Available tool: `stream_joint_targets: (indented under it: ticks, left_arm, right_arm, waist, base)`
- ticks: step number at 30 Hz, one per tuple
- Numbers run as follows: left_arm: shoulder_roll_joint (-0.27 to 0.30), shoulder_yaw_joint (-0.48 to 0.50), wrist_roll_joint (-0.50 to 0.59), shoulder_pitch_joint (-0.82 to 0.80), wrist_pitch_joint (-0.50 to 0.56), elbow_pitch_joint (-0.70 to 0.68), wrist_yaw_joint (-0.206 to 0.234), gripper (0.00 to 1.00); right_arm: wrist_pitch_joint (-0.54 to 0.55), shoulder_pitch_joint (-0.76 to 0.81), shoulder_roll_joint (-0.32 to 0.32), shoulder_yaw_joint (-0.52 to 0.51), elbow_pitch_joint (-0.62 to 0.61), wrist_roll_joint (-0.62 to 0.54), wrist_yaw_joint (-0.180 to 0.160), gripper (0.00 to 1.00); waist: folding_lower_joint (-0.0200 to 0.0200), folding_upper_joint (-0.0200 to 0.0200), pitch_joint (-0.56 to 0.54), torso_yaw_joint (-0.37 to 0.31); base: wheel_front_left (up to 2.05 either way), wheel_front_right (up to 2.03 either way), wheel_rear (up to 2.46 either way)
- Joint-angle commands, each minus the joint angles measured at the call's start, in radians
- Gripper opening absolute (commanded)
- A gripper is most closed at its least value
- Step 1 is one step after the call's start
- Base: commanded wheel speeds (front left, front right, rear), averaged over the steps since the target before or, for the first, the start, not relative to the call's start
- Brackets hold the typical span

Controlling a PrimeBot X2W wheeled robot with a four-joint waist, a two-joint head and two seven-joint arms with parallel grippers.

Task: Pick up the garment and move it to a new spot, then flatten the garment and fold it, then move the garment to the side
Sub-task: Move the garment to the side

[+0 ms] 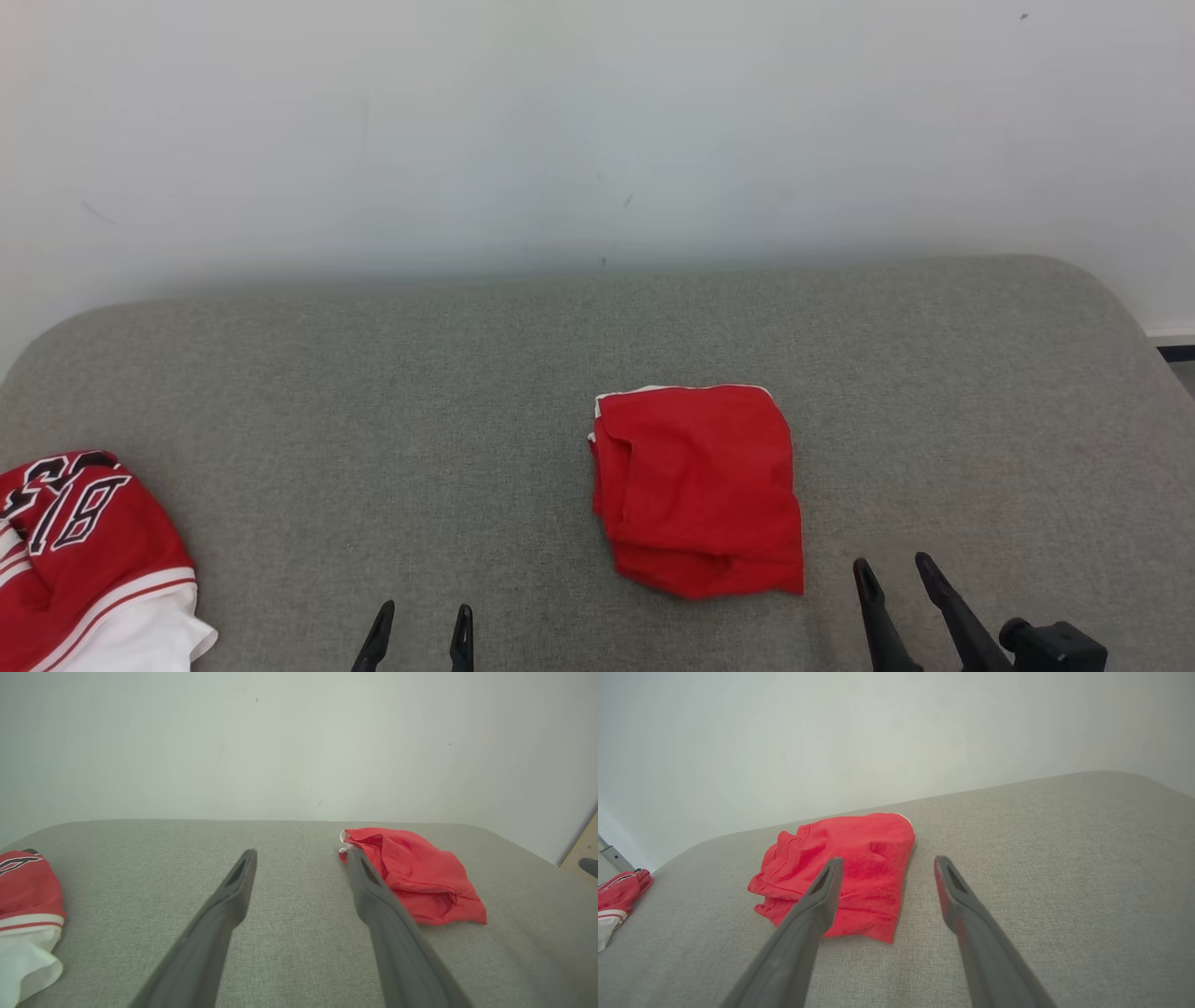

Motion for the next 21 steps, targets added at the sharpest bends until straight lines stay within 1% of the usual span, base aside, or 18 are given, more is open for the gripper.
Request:
stream_joint_targets:
  ticks: [1, 5, 7, 8, 10, 13, 15, 18, 21]
  left_arm:
    - [-0.002, 0.000, 0.007, 0.001, -0.003, 0.003, -0.003, 1.00]
    - [-0.002, -0.004, 0.014, -0.009, -0.003, 0.010, -0.009, 1.00]
    - [-0.002, -0.008, 0.013, -0.016, -0.003, 0.014, -0.012, 1.00]
    - [-0.002, -0.012, 0.012, -0.019, -0.003, 0.017, -0.014, 1.00]
    - [-0.002, -0.022, 0.009, -0.031, -0.003, 0.024, -0.020, 1.00]
    - [-0.002, -0.033, 0.015, -0.047, -0.004, 0.028, -0.025, 1.00]
    - [-0.002, -0.042, 0.029, -0.059, -0.004, 0.032, -0.032, 1.00]
    - [-0.002, -0.050, 0.031, -0.080, -0.003, 0.033, -0.039, 1.00]
    - [-0.002, -0.055, 0.027, -0.098, -0.003, 0.037, -0.040, 1.00]
  right_arm:
    - [-0.004, -0.022, -0.010, 0.019, 0.013, 0.017, -0.002, 1.00]
    - [-0.004, -0.088, -0.042, 0.087, 0.053, 0.098, -0.002, 1.00]
    - [-0.004, -0.122, -0.058, 0.140, 0.085, 0.189, -0.002, 1.00]
    - [-0.004, -0.143, -0.077, 0.166, 0.103, 0.234, -0.002, 1.00]
    - [0.002, -0.232, -0.142, 0.258, 0.184, 0.436, -0.002, 1.00]
    - [0.010, -0.283, -0.182, 0.280, 0.232, 0.573, -0.002, 1.00]
    - [0.029, -0.315, -0.194, 0.292, 0.253, 0.666, -0.002, 1.00]
    - [0.060, -0.361, -0.218, 0.314, 0.284, 0.763, -0.002, 1.00]
    - [0.078, -0.398, -0.220, 0.326, 0.305, 0.845, -0.002, 1.00]
  waist:
    - [0.0000, 0.0000, 0.008, 0.005]
    - [0.0000, 0.0000, 0.025, 0.020]
    - [0.0000, 0.0000, 0.033, 0.031]
    - [0.0000, 0.0000, 0.038, 0.040]
    - [0.0000, 0.0000, 0.057, 0.077]
    - [0.0000, 0.0000, 0.084, 0.109]
    - [0.0000, 0.0000, 0.105, 0.128]
    - [0.0000, 0.0000, 0.136, 0.149]
    - [0.0000, 0.0000, 0.163, 0.163]
  base:
    - [0.00, 0.00, 0.00]
    - [0.00, 0.00, 0.00]
    - [0.00, 0.00, 0.00]
    - [0.00, 0.00, 0.00]
    - [0.00, 0.00, 0.00]
    - [0.00, 0.00, 0.00]
    - [0.00, 0.00, 0.00]
    - [0.00, 0.00, 0.00]
    - [0.00, 0.00, 0.00]
